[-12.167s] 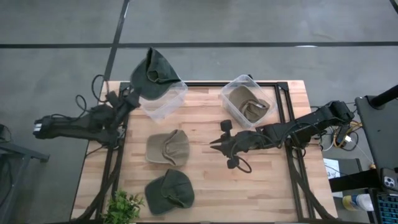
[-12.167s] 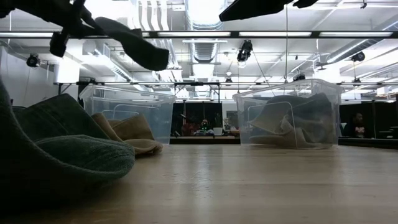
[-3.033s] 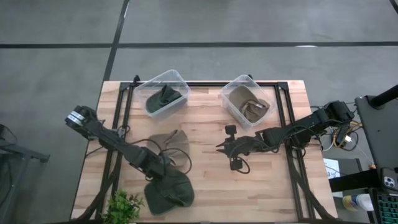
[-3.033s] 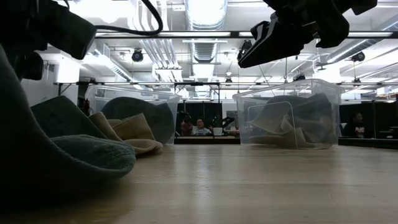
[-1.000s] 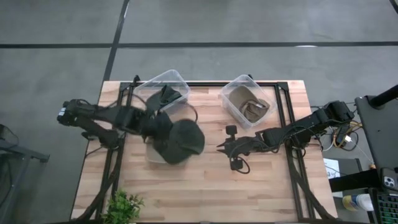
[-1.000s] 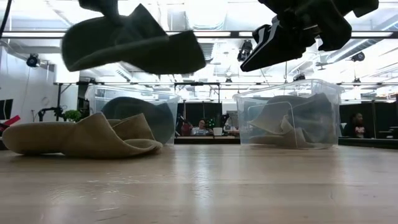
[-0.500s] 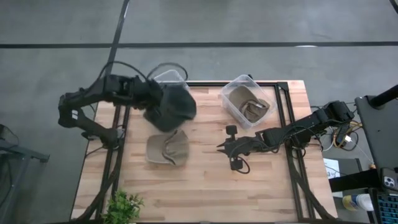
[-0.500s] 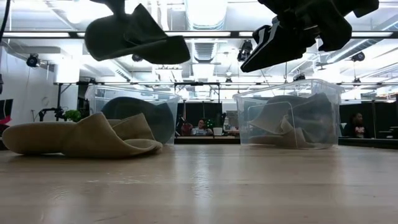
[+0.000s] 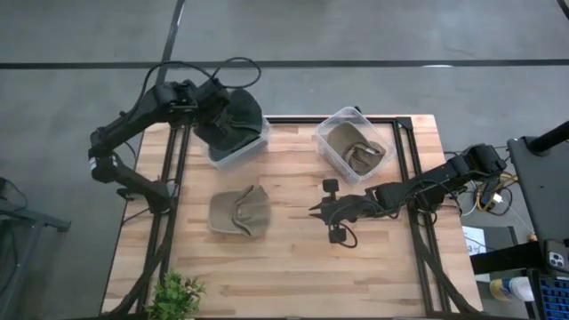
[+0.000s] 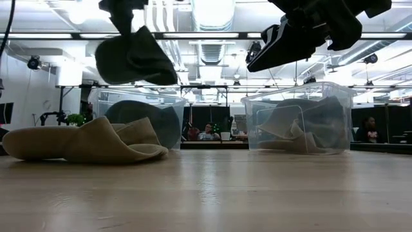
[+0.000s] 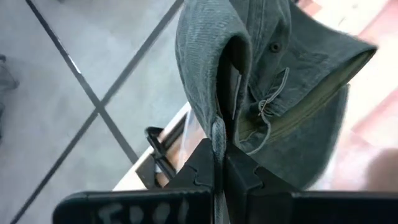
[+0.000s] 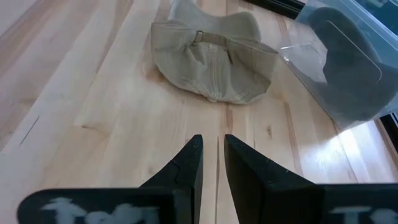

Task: Pick & Place hat
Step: Put the black cap into the left transparent bin

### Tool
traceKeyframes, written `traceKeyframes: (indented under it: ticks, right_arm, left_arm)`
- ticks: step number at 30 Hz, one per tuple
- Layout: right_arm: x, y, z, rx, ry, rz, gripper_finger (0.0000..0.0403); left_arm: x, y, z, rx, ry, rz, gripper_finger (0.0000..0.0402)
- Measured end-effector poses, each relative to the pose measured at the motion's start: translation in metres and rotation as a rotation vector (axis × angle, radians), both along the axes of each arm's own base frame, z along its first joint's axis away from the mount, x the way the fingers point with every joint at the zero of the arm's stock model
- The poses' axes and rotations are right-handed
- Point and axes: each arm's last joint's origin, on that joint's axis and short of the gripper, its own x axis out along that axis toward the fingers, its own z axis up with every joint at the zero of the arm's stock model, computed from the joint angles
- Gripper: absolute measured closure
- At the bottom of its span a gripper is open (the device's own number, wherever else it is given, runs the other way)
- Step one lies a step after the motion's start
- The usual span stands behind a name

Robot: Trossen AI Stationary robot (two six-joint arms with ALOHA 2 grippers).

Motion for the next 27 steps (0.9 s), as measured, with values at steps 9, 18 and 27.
traceKeyframes:
  ticks: [9, 18, 27]
  right_arm:
    - [0.0, 0.0, 0.0, -0.004, -0.001, 0.003, 0.0342]
    - [0.0, 0.0, -0.001, 0.006, 0.002, -0.002, 0.0342]
    - [0.0, 0.0, -0.001, 0.009, 0.003, -0.004, 0.0342]
  left_arm:
    - [0.018, 0.03, -0.019, -0.095, 0.054, -0.032, 0.0394]
    - [0.04, 0.049, -0.047, -0.125, 0.201, -0.033, 0.0394]
    - [0.057, 0.06, -0.071, -0.253, 0.241, -0.063, 0.0394]
